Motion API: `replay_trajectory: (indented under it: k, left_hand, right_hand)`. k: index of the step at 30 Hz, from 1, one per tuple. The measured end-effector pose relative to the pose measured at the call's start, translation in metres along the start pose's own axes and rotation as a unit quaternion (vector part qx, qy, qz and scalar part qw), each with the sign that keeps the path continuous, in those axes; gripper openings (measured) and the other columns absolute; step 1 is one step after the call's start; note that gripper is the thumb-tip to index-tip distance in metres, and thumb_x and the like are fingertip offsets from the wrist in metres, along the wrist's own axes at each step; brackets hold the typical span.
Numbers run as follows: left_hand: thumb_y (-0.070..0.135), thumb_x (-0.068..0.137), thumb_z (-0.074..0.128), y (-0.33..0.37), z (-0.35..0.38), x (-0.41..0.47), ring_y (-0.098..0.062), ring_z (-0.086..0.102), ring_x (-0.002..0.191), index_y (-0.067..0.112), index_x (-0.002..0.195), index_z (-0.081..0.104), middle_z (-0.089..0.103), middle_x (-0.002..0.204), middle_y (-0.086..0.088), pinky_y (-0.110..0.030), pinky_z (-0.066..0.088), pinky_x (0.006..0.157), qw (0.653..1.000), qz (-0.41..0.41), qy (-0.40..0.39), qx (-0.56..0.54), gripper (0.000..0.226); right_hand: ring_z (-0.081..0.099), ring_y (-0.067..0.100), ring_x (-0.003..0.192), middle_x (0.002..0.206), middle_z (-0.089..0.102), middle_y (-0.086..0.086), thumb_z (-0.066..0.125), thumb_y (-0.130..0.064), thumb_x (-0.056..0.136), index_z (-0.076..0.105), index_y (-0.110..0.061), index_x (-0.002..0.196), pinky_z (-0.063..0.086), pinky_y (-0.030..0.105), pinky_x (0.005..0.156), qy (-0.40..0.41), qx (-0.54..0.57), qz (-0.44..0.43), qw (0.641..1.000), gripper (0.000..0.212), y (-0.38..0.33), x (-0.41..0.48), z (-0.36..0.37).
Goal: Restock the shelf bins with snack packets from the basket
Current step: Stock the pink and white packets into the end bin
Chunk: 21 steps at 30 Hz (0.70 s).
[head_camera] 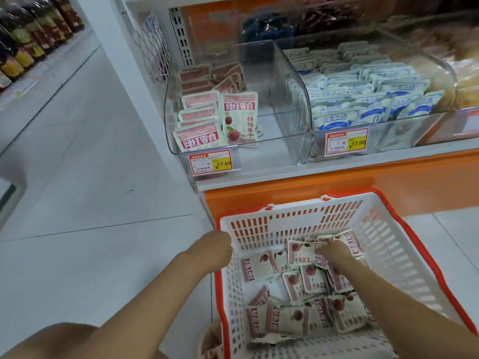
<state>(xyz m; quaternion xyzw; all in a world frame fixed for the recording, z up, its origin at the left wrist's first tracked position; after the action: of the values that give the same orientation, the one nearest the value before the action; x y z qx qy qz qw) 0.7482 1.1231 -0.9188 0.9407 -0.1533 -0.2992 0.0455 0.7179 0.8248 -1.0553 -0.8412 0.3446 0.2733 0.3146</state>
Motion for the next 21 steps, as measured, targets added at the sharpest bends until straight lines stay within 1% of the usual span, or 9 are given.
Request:
replay_trajectory:
  k: [1,3,5,9,12,13,16,19,21]
  left_hand:
    - [0.010,0.097,0.040,0.000,-0.001,0.001,-0.011,0.054,0.068,0.008,0.098,0.062,0.056,0.078,0.001,-0.017,0.043,0.059,1.000,-0.004,0.005,0.005,0.022]
    - [0.007,0.096,0.039,0.001,-0.003,0.002,-0.009,0.049,0.063,0.007,0.093,0.061,0.048,0.071,0.003,-0.015,0.037,0.053,1.000,-0.010,0.012,0.011,0.022]
    - [0.007,0.097,0.039,0.001,-0.005,0.003,-0.007,0.047,0.062,0.006,0.099,0.063,0.047,0.072,0.004,-0.013,0.034,0.051,1.000,-0.006,0.013,0.006,0.025]
    - [0.010,0.099,0.039,0.002,-0.010,0.002,-0.006,0.047,0.060,0.006,0.106,0.063,0.056,0.084,0.000,-0.012,0.035,0.051,1.000,-0.009,0.006,-0.020,0.026]
    - [0.014,0.100,0.038,0.002,-0.012,-0.001,-0.005,0.048,0.061,0.006,0.110,0.062,0.059,0.090,-0.002,-0.011,0.034,0.052,0.999,-0.014,0.002,-0.048,0.027]
    - [0.015,0.100,0.038,0.003,-0.013,-0.002,-0.006,0.049,0.062,0.007,0.112,0.062,0.062,0.095,-0.004,-0.011,0.035,0.052,0.998,-0.014,0.003,-0.054,0.028]
    - [0.018,0.101,0.040,0.006,-0.016,-0.006,-0.011,0.061,0.078,0.009,0.117,0.060,0.065,0.112,-0.008,-0.009,0.036,0.055,0.997,-0.012,-0.004,-0.073,0.028]
    - [0.021,0.099,0.046,0.009,-0.020,-0.009,-0.011,0.064,0.088,0.010,0.122,0.060,0.063,0.122,-0.006,-0.010,0.042,0.067,0.996,0.000,-0.001,-0.086,0.029]
    - [0.023,0.096,0.053,0.016,-0.028,-0.012,-0.013,0.062,0.107,0.015,0.130,0.056,0.058,0.133,0.000,-0.014,0.043,0.082,0.994,0.021,0.015,-0.104,0.035]
  right_hand:
    - [0.059,0.021,0.076,0.093,0.061,0.013,0.060,-0.024,0.092,0.057,0.001,0.114,0.044,0.026,0.065,0.008,0.027,0.027,0.999,0.034,0.011,0.006,0.007]
    - [0.061,0.031,0.098,0.101,0.059,0.016,0.067,-0.023,0.087,0.052,0.007,0.120,0.049,0.034,0.078,-0.002,0.127,0.078,0.989,0.047,0.028,0.014,0.027]
    - [0.063,0.032,0.088,0.101,0.063,0.019,0.077,-0.024,0.079,0.052,0.012,0.121,0.053,0.037,0.078,-0.021,0.218,0.109,0.970,0.061,0.041,0.024,0.047]
    - [0.059,0.026,0.067,0.080,0.062,0.015,0.085,-0.032,0.068,0.056,0.007,0.117,0.053,0.036,0.063,-0.032,0.276,0.130,0.952,0.069,0.053,0.038,0.059]
    - [0.042,0.019,0.053,0.065,0.049,0.009,0.085,-0.035,0.068,0.050,0.002,0.128,0.039,0.032,0.049,-0.055,0.252,0.116,0.959,0.078,0.040,0.035,0.059]
    - [0.044,0.019,0.054,0.066,0.051,0.009,0.084,-0.030,0.071,0.050,0.001,0.129,0.042,0.034,0.051,-0.056,0.251,0.104,0.961,0.073,0.034,0.034,0.057]
    - [0.057,0.022,0.067,0.079,0.060,0.010,0.078,-0.016,0.079,0.056,0.005,0.121,0.057,0.040,0.076,-0.043,0.256,0.068,0.963,0.052,0.013,0.021,0.047]
    - [0.061,0.019,0.070,0.095,0.067,0.012,0.075,-0.011,0.081,0.063,-0.001,0.112,0.052,0.028,0.064,-0.060,0.192,-0.056,0.978,0.035,-0.019,-0.007,0.023]
    - [0.065,0.017,0.070,0.089,0.068,0.008,0.072,-0.007,0.082,0.067,-0.006,0.096,0.053,0.021,0.062,-0.126,0.205,-0.150,0.959,0.015,-0.046,-0.040,0.001]
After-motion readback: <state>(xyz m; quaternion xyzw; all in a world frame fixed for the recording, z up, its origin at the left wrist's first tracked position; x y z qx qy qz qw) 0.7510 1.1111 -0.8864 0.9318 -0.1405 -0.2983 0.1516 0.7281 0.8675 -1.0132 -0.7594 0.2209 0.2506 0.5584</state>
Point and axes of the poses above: each hand's wrist, its own x-axis towards the middle knuckle, its own z-axis out of the palm, y = z × x, the point moved 6 cm from there along x, towards the middle knuckle
